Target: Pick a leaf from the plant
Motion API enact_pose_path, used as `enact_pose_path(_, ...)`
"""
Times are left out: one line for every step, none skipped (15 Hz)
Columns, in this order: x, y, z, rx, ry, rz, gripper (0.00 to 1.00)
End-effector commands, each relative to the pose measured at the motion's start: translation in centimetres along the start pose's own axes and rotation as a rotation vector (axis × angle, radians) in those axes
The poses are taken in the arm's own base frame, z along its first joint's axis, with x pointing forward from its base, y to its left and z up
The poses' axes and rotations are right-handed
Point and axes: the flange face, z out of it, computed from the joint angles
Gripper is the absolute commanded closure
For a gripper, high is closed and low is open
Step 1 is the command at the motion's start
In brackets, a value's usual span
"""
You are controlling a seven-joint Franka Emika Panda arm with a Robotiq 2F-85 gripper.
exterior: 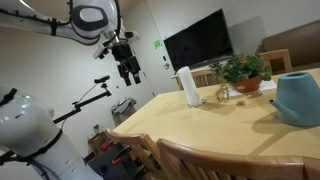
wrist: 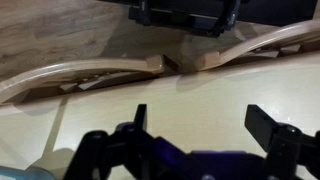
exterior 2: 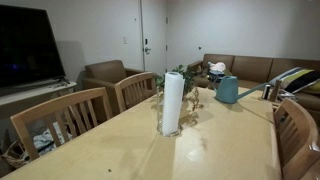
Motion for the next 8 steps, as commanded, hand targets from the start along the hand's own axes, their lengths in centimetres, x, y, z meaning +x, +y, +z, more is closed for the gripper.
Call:
enact_pose_path(0.0, 0.0, 0.0, 0.000, -0.001, 0.000, 0.00)
enact_pose_path(0.2, 0.1, -0.4, 0.002, 0.008, 0.007, 0.00)
enact_pose_path(0.3, 0.3, -0.9, 0.012, 0.016, 0.000, 0.00)
enact_pose_path(0.4, 0.5, -1.6, 0.012, 0.031, 0.012, 0.00)
enact_pose_path(0.4, 0.7, -2.1, 0.015, 0.042, 0.015, 0.00)
enact_pose_path(0.5, 0.9, -2.8, 0.014, 0.062, 0.028, 0.00)
enact_pose_path(0.6, 1.2, -3.5, 0.015, 0.078, 0.031, 0.00)
enact_pose_path(0.8, 1.5, -4.2, 0.015, 0.097, 0.043, 0.00)
